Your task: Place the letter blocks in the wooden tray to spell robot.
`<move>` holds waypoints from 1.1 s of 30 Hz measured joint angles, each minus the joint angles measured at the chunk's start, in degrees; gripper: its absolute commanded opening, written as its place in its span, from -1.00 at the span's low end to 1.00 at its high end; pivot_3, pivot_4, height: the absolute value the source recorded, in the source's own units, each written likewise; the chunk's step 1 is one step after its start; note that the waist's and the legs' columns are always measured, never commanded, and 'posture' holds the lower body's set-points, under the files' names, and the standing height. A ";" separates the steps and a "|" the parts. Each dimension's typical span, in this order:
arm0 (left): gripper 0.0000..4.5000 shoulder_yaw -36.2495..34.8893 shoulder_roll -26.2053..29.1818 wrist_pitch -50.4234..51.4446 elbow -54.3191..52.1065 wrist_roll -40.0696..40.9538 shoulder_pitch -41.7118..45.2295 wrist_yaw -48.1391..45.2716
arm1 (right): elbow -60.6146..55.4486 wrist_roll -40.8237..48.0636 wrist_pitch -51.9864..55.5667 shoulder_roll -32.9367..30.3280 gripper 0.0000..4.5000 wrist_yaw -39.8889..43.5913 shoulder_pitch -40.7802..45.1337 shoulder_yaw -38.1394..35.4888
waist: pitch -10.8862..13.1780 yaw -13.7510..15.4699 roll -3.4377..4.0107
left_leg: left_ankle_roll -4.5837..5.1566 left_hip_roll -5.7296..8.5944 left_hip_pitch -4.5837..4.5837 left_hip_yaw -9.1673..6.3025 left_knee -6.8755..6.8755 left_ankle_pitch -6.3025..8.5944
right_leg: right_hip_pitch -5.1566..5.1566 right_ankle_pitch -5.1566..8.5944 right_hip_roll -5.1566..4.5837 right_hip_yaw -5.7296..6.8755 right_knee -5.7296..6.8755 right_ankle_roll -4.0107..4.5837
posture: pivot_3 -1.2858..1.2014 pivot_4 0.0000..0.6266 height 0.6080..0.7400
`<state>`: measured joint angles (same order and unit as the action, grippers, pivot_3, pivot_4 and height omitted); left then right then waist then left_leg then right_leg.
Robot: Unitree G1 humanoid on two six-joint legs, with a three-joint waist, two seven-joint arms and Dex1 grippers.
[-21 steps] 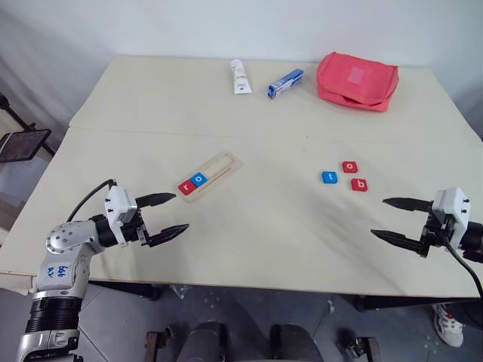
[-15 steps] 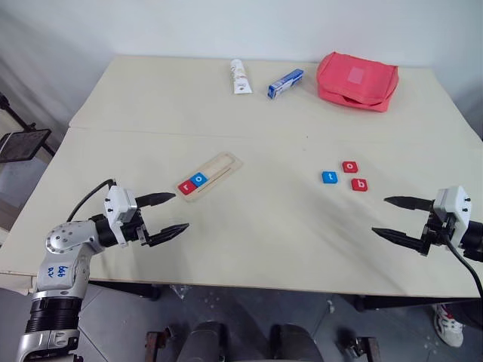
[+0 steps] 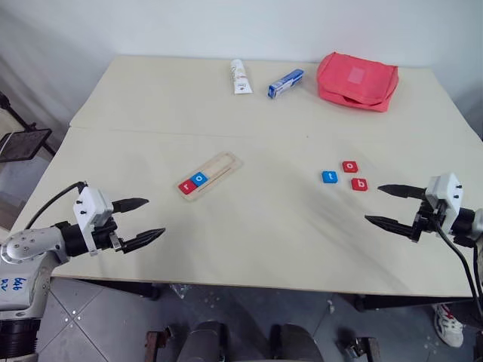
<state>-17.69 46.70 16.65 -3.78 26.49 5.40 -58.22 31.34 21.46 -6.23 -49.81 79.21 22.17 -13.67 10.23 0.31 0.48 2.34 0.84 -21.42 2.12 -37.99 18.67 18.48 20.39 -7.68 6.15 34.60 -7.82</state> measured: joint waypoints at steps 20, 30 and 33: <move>1.00 29.17 1.45 28.56 7.70 -14.31 35.89 7.50 | -4.82 0.17 1.51 1.50 0.99 0.54 1.13 2.49 | 0.12 -0.25 -0.11 | 0.02 0.06 -0.16 0.07 -0.05 0.03 | 0.24 0.00 0.13 0.24 0.28 -0.01 | 0.03 -0.52 1.00; 1.00 37.03 -2.07 34.34 14.02 -21.61 45.35 7.36 | -5.25 0.09 1.59 1.58 0.99 0.49 1.07 2.60 | 0.18 -0.16 -0.19 | 0.03 0.07 -0.23 0.05 -0.09 0.03 | 0.29 0.00 0.12 0.31 0.30 -0.01 | 0.03 -0.52 1.00; 1.00 37.34 -3.23 35.98 14.33 -22.11 45.89 7.14 | -5.24 0.05 1.59 1.68 0.99 0.44 1.08 2.64 | 0.19 -0.16 -0.20 | 0.03 0.07 -0.26 0.05 -0.11 0.03 | 0.31 0.00 0.12 0.31 0.32 -0.01 | 0.03 -0.52 1.00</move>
<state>19.65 43.47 52.62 10.56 4.38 51.28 -51.09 26.10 21.51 -4.65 -48.13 79.65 23.25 -11.03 10.41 0.14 0.27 2.37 0.91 -21.68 2.16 -38.10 18.70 18.79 20.39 -7.56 6.47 34.92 -7.83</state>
